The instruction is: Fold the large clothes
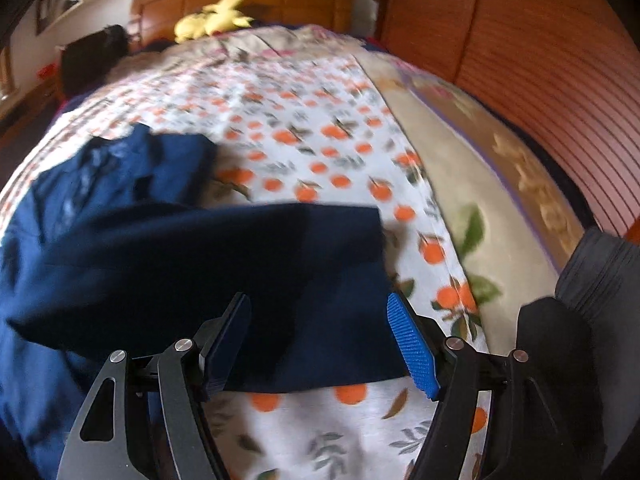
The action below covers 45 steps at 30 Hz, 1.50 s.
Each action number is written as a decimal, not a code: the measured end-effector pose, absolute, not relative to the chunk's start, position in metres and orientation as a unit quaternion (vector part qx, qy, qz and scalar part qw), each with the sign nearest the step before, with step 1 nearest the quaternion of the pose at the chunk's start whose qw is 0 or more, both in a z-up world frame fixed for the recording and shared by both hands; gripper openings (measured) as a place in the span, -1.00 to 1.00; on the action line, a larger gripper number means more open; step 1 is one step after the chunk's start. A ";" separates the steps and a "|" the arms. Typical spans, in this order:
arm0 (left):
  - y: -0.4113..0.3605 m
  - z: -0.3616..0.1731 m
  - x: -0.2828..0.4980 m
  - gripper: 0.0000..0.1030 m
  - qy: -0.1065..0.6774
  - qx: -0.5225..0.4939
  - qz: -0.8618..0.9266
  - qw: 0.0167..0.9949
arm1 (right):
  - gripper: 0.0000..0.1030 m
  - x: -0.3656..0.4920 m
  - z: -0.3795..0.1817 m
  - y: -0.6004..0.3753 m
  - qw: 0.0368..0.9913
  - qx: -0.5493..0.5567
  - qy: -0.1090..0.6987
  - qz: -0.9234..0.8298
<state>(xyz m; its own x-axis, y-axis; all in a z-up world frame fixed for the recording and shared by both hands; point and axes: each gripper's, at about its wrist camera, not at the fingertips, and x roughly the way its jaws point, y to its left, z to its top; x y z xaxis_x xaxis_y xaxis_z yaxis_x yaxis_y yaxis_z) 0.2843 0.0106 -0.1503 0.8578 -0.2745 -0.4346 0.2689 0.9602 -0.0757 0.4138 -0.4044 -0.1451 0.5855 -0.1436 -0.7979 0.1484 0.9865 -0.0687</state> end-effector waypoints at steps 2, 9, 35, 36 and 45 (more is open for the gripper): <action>0.011 -0.151 0.285 0.95 0.227 -0.006 -0.141 0.964 | 0.45 0.414 -0.154 -0.414 0.886 0.012 0.455 -0.092; 0.010 -0.151 0.284 0.95 0.229 -0.005 -0.141 0.963 | 0.40 0.411 -0.170 -0.427 0.876 0.036 0.473 -0.089; 0.058 -0.134 0.254 0.95 0.207 -0.012 -0.104 0.973 | -0.95 0.338 0.015 -0.230 0.946 -0.087 0.298 0.093; 0.062 -0.133 0.252 0.95 0.206 -0.013 -0.102 0.973 | -0.95 0.335 0.019 -0.220 0.946 -0.091 0.294 0.102; 0.087 -0.126 0.233 0.95 0.198 -0.018 -0.086 0.976 | -0.95 0.303 0.033 -0.144 0.936 -0.115 0.280 0.180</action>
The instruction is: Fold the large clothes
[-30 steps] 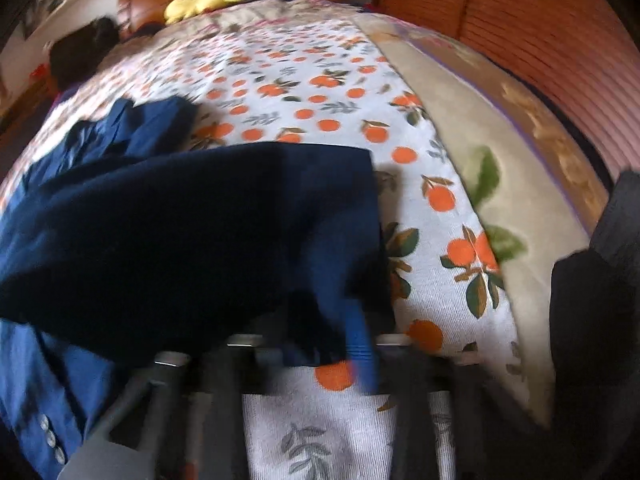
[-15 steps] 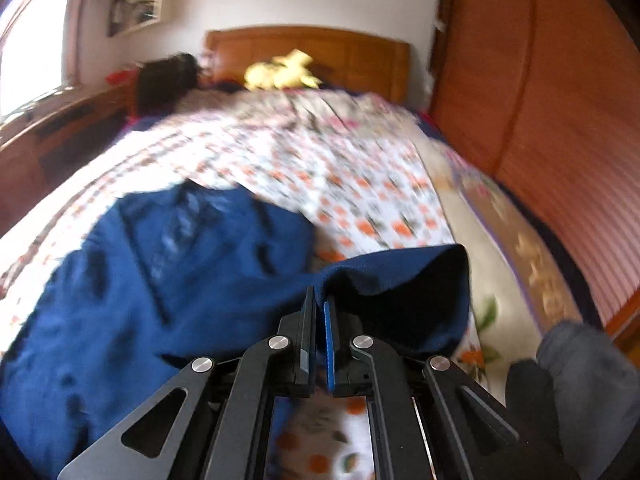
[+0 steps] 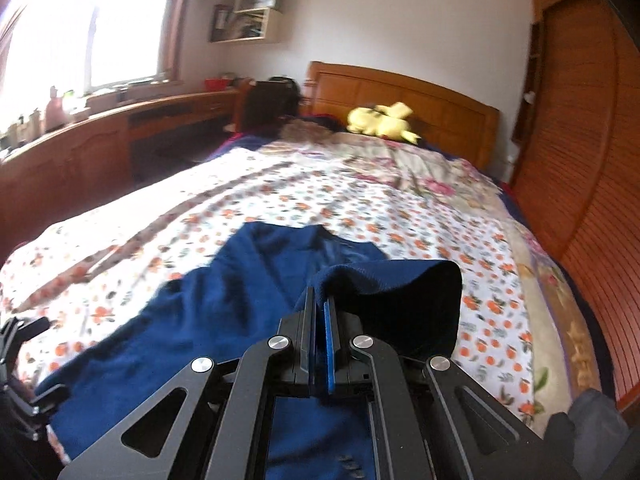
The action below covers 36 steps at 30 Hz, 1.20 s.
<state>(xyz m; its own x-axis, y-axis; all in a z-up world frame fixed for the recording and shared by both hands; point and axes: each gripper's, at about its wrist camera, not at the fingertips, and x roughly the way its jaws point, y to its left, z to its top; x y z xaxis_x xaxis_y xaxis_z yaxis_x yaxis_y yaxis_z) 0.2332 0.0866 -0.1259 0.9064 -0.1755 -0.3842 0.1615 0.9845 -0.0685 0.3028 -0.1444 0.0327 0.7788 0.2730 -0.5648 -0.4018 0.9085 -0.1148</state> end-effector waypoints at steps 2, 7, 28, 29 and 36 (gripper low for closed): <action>0.092 -0.125 0.231 0.95 0.198 -0.019 -0.083 0.977 | -0.95 0.296 0.031 -0.130 0.930 -0.121 0.283 0.199; 0.098 -0.124 0.228 0.95 0.196 -0.022 -0.078 0.977 | -0.94 0.282 0.019 -0.107 0.917 -0.135 0.299 0.225; 0.069 -0.135 0.245 0.95 0.213 -0.003 -0.096 0.972 | -0.43 0.267 -0.048 -0.164 0.907 -0.102 0.362 0.190; 0.066 -0.136 0.245 0.95 0.214 -0.001 -0.097 0.972 | -0.41 0.266 -0.057 -0.170 0.906 -0.097 0.369 0.185; 0.043 -0.145 0.255 0.95 0.225 0.018 -0.106 0.968 | -0.03 0.254 -0.108 -0.201 0.900 -0.086 0.398 0.154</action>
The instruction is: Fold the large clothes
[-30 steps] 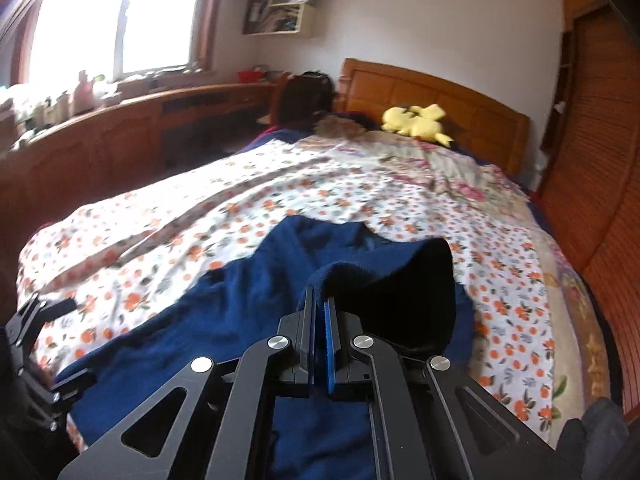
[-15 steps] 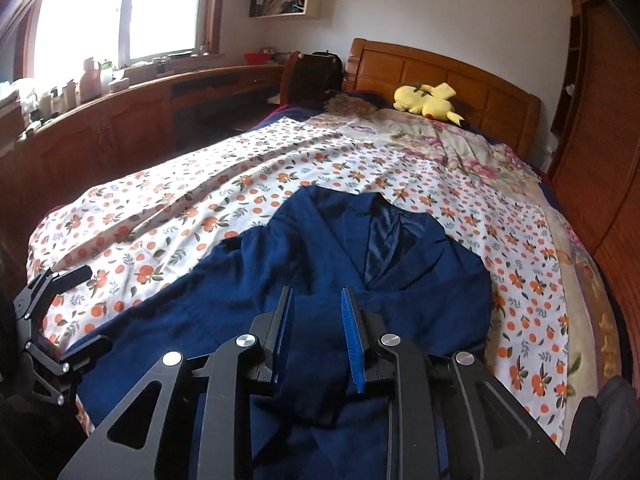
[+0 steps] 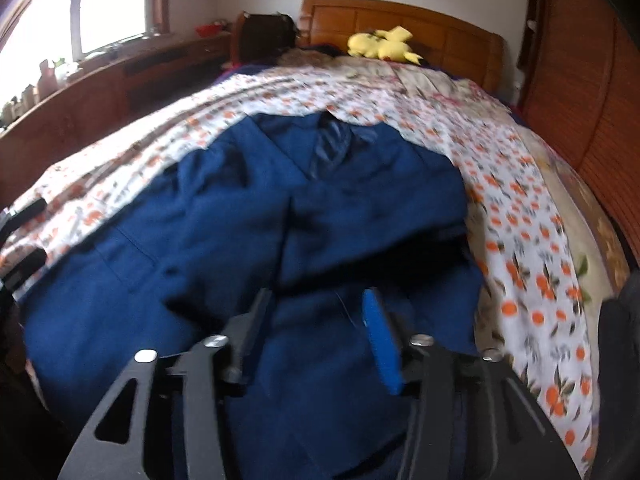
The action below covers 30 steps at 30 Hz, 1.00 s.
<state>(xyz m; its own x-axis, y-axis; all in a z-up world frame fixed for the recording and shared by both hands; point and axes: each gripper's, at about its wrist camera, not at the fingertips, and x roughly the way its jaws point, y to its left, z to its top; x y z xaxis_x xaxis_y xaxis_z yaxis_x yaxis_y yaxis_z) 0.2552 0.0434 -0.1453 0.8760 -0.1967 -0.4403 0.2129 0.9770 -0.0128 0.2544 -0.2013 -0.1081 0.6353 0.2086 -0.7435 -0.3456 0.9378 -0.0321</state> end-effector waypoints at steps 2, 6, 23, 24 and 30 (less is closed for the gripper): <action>0.039 -0.148 0.259 0.95 0.230 0.019 -0.107 0.967 | -0.03 0.252 -0.121 -0.208 0.898 -0.086 0.406 0.148; 0.029 -0.156 0.263 0.95 0.239 0.033 -0.109 0.964 | -0.03 0.249 -0.141 -0.220 0.894 -0.081 0.418 0.136; -0.049 -0.172 0.282 0.31 0.309 0.114 -0.164 0.930 | 0.09 0.221 -0.139 -0.242 0.901 -0.066 0.397 0.164; -0.055 -0.173 0.283 0.30 0.311 0.122 -0.162 0.929 | 0.09 0.218 -0.138 -0.245 0.901 -0.066 0.396 0.166; -0.098 -0.181 0.303 0.30 0.344 0.144 -0.169 0.912 | 0.09 0.207 -0.137 -0.267 0.899 -0.045 0.391 0.191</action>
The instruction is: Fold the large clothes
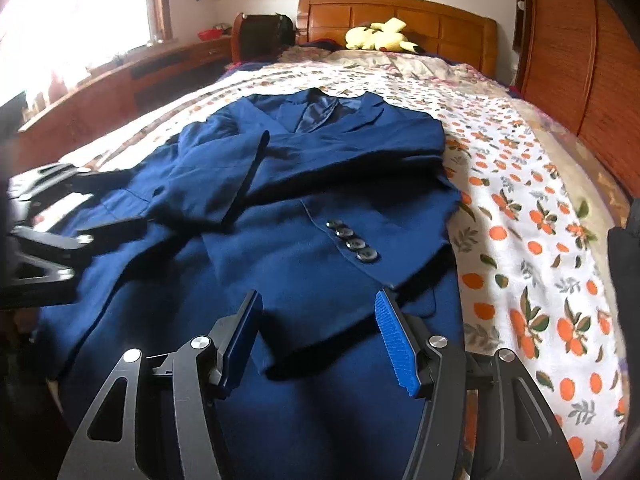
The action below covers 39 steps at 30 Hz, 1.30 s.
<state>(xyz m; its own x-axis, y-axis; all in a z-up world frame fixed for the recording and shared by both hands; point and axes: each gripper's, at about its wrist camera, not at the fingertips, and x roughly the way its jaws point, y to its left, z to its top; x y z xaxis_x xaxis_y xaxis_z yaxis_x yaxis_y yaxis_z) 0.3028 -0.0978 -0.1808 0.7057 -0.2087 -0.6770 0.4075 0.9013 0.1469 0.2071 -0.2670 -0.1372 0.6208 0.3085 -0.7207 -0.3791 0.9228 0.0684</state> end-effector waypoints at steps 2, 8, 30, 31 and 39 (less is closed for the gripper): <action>-0.111 -0.182 0.311 0.30 0.350 0.154 -0.165 0.909 | 0.09 0.205 -0.139 -0.277 0.897 -0.023 0.393 0.202; -0.141 -0.195 0.340 0.13 0.381 0.188 -0.143 0.894 | 0.09 0.197 -0.136 -0.287 0.896 -0.012 0.387 0.216; -0.059 -0.135 0.322 -0.92 0.307 0.114 -0.027 0.944 | 0.09 0.188 -0.117 -0.280 0.912 -0.047 0.346 0.217; -0.051 -0.133 0.319 -0.92 0.303 0.105 -0.019 0.947 | 0.09 0.188 -0.116 -0.278 0.913 -0.050 0.343 0.216; -0.030 -0.147 0.290 -0.92 0.311 0.112 0.003 0.944 | 0.09 0.192 -0.114 -0.274 0.917 -0.062 0.336 0.207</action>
